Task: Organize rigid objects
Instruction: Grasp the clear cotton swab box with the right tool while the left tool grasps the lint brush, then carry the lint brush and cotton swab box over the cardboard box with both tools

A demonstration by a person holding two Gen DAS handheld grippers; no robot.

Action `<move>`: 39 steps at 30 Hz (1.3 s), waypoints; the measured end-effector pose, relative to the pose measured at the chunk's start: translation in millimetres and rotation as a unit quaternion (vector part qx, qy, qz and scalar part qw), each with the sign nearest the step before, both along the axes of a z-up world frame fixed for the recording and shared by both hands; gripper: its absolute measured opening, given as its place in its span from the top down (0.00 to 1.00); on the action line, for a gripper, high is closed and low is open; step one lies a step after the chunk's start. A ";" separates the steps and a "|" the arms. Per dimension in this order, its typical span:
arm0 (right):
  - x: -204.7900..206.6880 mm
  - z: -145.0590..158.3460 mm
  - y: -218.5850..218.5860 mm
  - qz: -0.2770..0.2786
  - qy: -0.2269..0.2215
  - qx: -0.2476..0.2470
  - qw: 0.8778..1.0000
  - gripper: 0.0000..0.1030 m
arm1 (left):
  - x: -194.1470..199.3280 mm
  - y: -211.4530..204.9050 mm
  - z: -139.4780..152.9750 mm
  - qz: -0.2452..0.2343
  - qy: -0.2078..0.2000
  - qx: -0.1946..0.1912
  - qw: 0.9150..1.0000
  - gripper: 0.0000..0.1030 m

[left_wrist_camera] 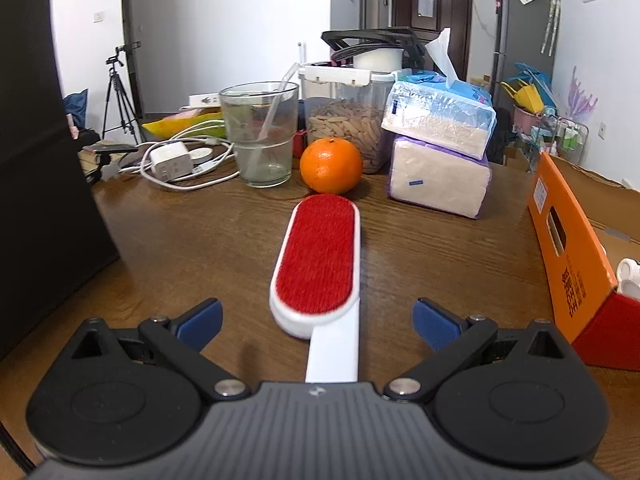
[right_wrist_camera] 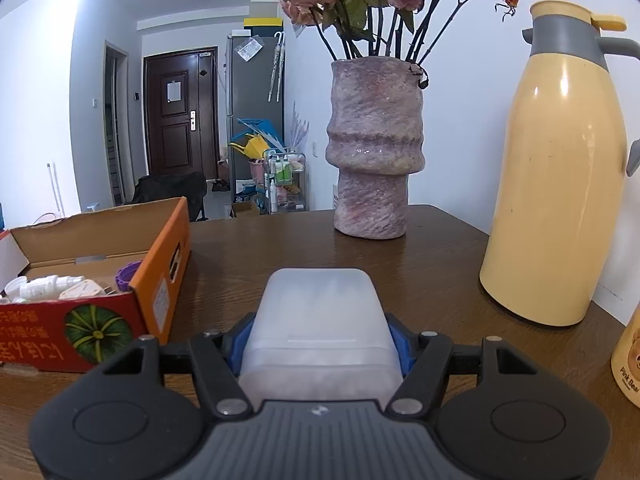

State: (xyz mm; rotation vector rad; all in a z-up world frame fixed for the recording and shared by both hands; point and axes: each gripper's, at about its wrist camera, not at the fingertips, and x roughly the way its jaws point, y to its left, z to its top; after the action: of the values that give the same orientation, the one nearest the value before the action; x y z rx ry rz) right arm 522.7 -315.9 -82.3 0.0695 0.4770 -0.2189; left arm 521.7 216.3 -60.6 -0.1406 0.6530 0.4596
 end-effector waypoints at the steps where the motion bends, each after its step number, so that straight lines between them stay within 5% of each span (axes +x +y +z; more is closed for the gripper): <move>1: -0.8 -0.1 1.3 -0.001 0.000 0.000 1.000 0.37 | 3.0 1.2 -0.2 -0.003 0.001 0.000 1.000 0.00; 9: -5.9 0.0 7.7 -0.013 -0.003 -0.001 1.000 0.37 | 23.8 10.2 -3.3 -0.024 0.012 0.003 1.000 0.01; 21: -16.1 1.1 18.6 -0.025 -0.009 0.001 1.000 0.37 | 39.2 15.4 -11.4 -0.048 0.033 -0.001 0.998 0.32; 23: -16.7 1.8 20.5 -0.024 -0.009 0.002 1.000 0.37 | 39.7 15.1 -11.8 -0.053 0.034 -0.002 0.998 0.44; 39: -33.3 5.1 39.8 -0.016 -0.020 0.008 1.000 0.37 | 38.5 9.4 -14.1 -0.067 0.035 0.006 0.997 0.45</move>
State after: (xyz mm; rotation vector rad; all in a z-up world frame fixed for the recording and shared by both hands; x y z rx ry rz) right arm 489.4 -276.1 -77.2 0.0962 0.4381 -0.2449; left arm 560.2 225.7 -74.8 -0.0690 0.7236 0.3411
